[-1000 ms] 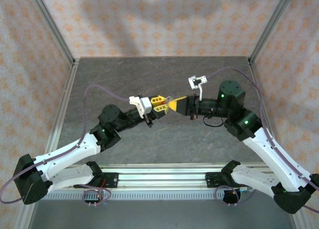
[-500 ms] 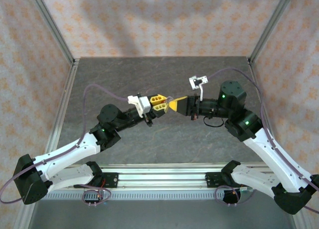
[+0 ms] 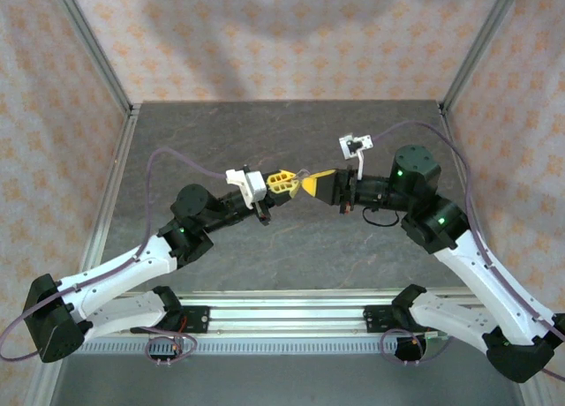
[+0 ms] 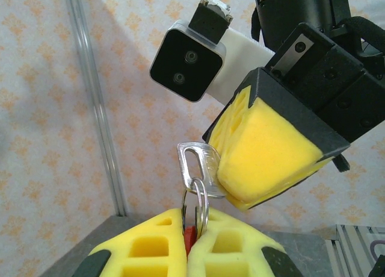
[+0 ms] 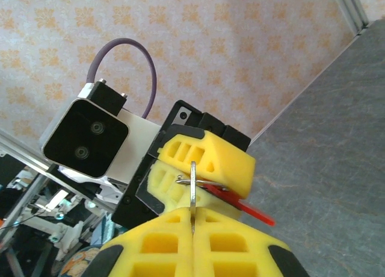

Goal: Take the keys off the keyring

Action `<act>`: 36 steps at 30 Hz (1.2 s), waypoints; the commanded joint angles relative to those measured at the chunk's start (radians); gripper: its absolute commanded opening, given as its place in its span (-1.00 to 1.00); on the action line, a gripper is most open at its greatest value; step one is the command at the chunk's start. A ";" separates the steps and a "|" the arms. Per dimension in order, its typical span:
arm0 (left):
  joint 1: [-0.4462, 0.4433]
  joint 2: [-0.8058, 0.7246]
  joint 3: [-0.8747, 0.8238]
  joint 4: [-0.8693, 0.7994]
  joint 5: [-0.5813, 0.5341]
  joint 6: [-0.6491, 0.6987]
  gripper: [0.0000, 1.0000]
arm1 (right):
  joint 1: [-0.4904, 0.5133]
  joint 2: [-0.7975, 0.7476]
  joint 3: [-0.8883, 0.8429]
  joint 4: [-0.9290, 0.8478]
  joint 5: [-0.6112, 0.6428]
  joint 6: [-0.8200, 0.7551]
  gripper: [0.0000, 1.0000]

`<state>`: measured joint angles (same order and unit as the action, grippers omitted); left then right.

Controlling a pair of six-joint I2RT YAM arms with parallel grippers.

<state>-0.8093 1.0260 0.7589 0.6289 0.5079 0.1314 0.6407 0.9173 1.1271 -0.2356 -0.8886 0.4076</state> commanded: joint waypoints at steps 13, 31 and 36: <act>-0.005 -0.033 0.082 -0.146 0.006 -0.058 -1.00 | 0.001 -0.172 -0.066 -0.029 0.109 -0.321 -1.00; -0.003 -0.023 0.131 -0.243 0.001 -0.092 -1.00 | 0.004 -0.240 -0.070 -0.134 0.018 -0.544 -1.00; -0.004 -0.014 0.144 -0.259 0.006 -0.099 -1.00 | 0.035 -0.231 -0.054 -0.165 -0.004 -0.570 -1.00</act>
<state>-0.8398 1.0210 0.8528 0.3599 0.6064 0.0525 0.6529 0.7307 1.0222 -0.3439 -0.8181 -0.1188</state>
